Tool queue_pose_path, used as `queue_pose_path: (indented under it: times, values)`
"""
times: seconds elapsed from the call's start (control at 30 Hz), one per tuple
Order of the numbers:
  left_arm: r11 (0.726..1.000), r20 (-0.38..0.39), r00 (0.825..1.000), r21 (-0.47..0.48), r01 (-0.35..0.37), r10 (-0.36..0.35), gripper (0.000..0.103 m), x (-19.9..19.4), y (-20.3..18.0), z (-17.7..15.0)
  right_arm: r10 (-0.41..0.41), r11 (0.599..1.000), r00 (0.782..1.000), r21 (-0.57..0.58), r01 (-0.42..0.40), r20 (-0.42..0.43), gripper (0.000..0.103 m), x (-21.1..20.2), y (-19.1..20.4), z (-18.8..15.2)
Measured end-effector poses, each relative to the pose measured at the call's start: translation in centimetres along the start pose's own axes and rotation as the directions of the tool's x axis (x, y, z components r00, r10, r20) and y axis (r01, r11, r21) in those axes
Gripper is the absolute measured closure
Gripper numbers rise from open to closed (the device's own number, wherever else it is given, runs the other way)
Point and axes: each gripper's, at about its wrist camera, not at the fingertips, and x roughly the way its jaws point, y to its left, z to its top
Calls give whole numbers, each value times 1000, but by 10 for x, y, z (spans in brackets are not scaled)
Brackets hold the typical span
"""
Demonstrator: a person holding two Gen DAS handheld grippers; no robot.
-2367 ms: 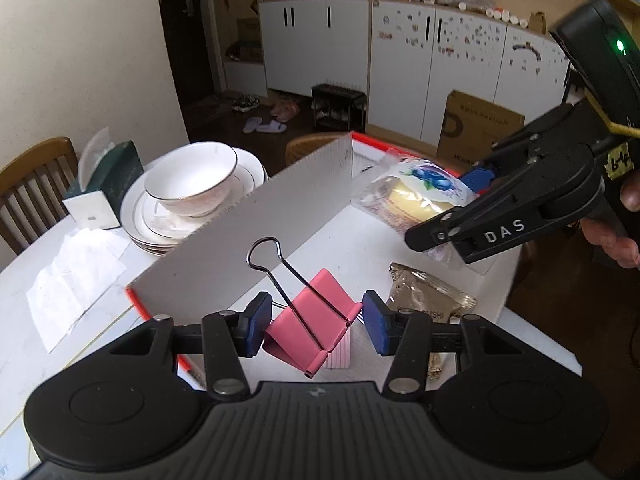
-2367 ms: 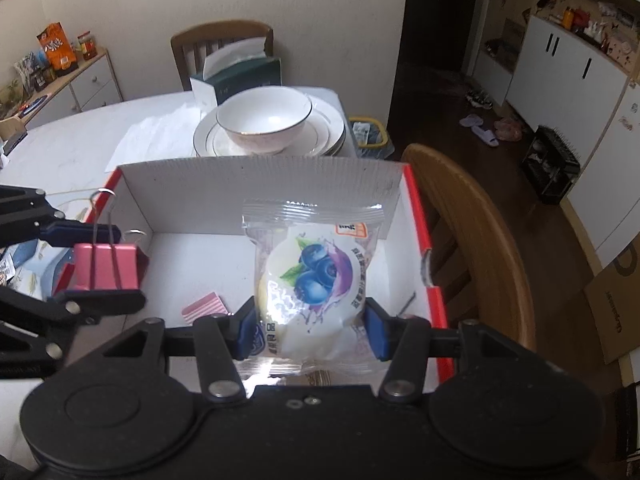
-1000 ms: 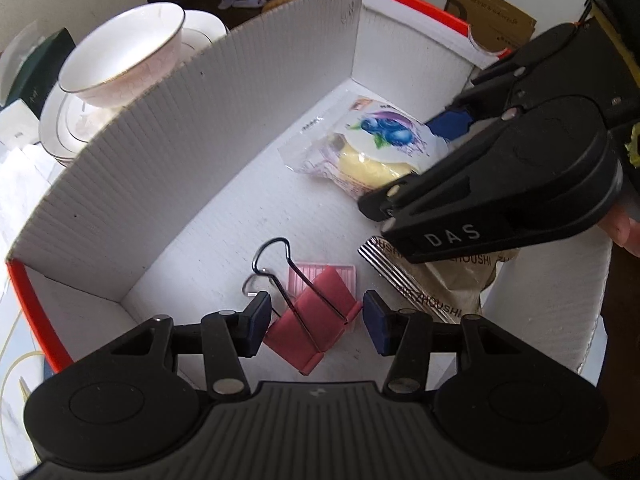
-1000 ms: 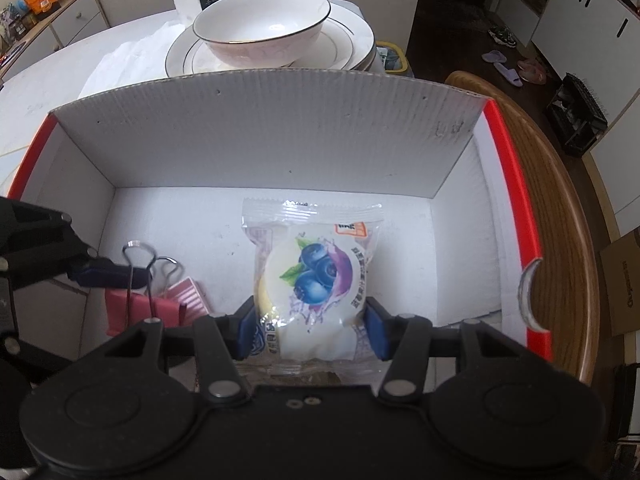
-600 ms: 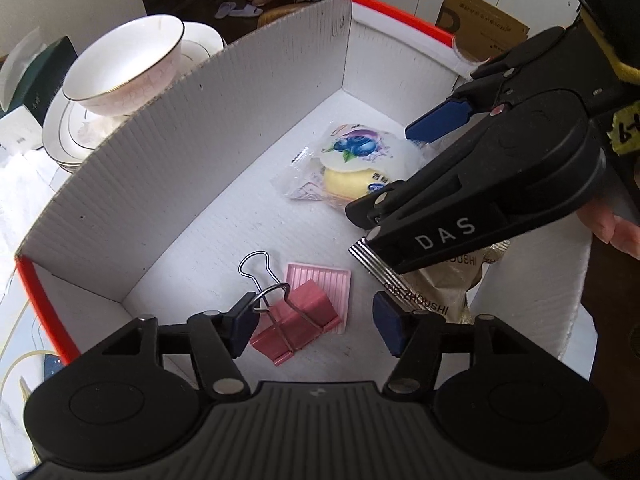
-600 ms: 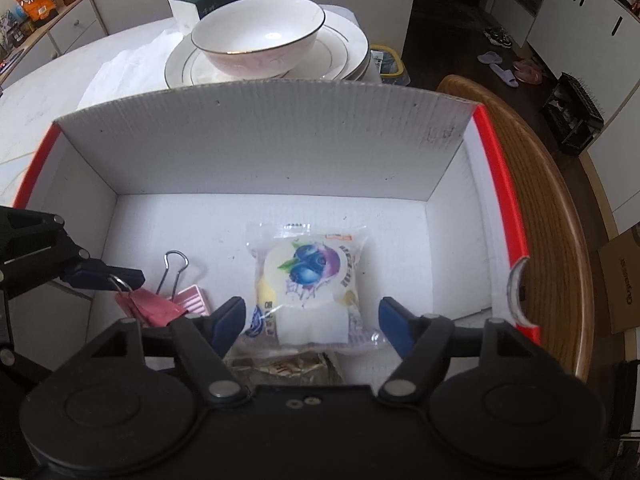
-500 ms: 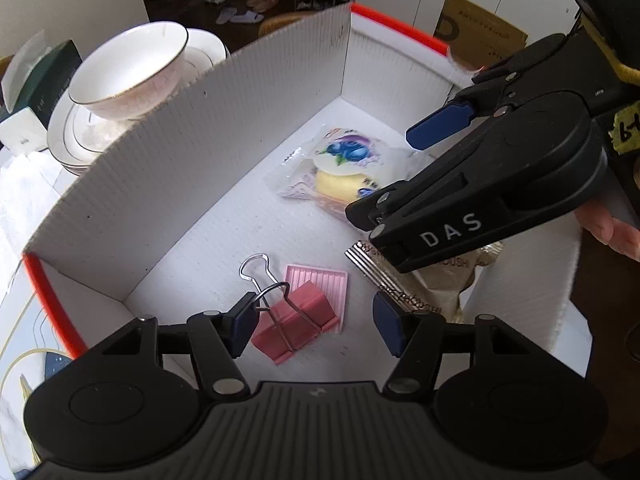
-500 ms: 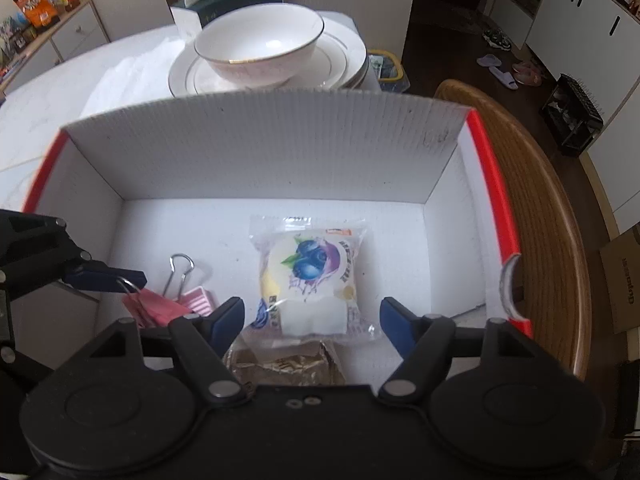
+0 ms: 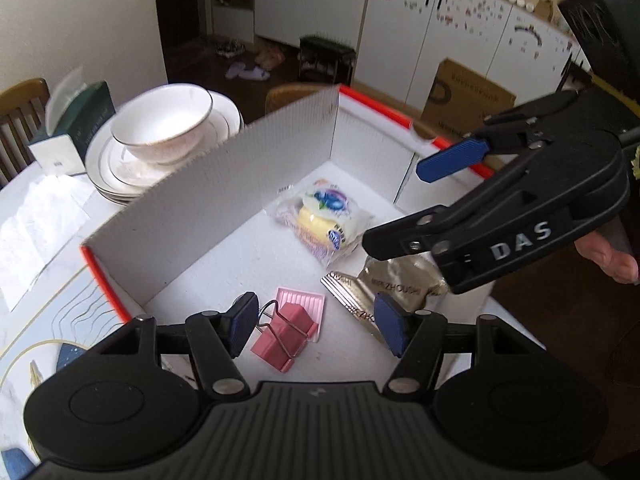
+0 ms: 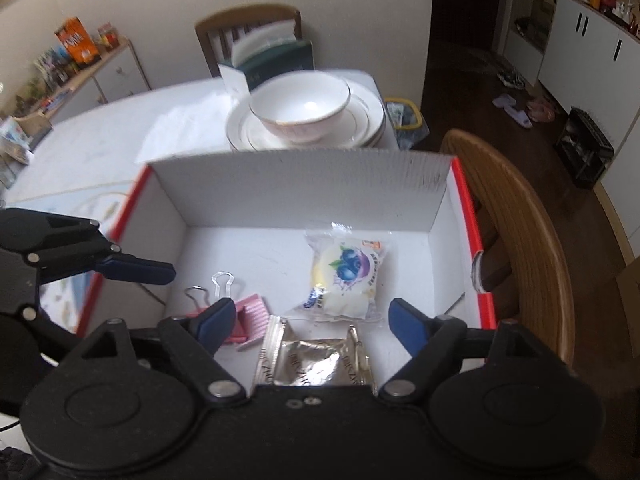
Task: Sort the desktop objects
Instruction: 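Lower the clip and bread bag into the box and open both tools, then move both open tools back from the box toward the items on the table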
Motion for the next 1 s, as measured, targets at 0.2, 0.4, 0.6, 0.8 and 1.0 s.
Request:
queue_pose_path:
  times: [0.2, 0.4, 0.6, 0.8, 1.0]
  values:
    - [1000, 97, 995, -30, -8, 11, 40, -37, -1, -13, 38, 999, 995, 12, -39, 95, 14, -32, 8, -8]
    - [998, 156, 987, -51, -20, 28, 34, -67, 2, -25, 30, 999, 987, 12, -32, 157, 7, -52, 24, -16]
    - [996, 186, 981, -82, -38, 53, 27, -93, 12, -43, 31, 1000, 978, -6, -30, 205, 3, -64, 45, -24]
    - [991, 217, 972, -121, -64, 89, 18, -120, 27, -66, 39, 999, 974, 17, -44, 222, 2, -66, 66, -31]
    - [983, 228, 965, -163, -90, 126, 1, -145, 47, -90, 39, 999, 976, 8, -42, 213, 2, -64, 98, -38]
